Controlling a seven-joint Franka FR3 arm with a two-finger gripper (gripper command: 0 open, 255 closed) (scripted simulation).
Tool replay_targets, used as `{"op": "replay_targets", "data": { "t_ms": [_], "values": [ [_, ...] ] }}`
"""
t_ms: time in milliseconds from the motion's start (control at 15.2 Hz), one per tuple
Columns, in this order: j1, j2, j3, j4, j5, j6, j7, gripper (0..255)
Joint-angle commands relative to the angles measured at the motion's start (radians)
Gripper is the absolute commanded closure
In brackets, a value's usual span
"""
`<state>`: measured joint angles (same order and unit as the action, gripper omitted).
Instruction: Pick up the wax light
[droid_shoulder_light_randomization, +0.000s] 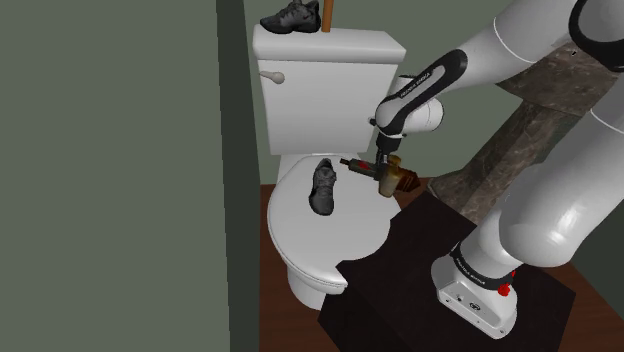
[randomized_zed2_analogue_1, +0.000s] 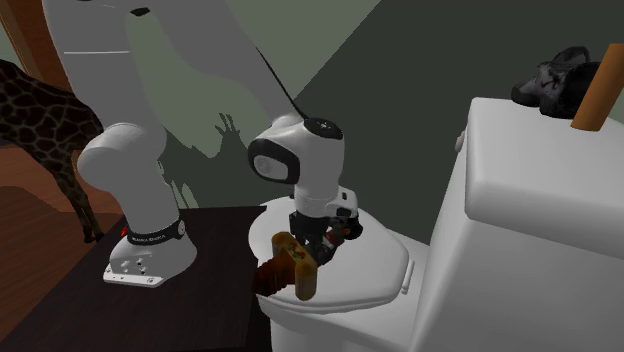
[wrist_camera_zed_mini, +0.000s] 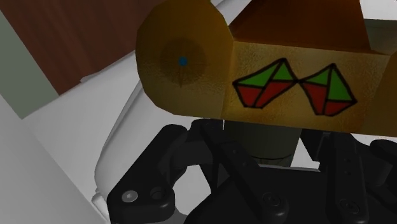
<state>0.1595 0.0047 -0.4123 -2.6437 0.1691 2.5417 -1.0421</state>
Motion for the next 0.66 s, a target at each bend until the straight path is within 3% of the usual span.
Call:
{"op": "replay_targets", "data": {
  "t_ms": [0,594],
  "values": [
    [-0.001,-0.033,-0.002,0.002,-0.031,-0.030,0.027,255],
    [-0.017,-0.140,0.002,0.017,-0.112,-0.140,0.093,255]
  ]
}}
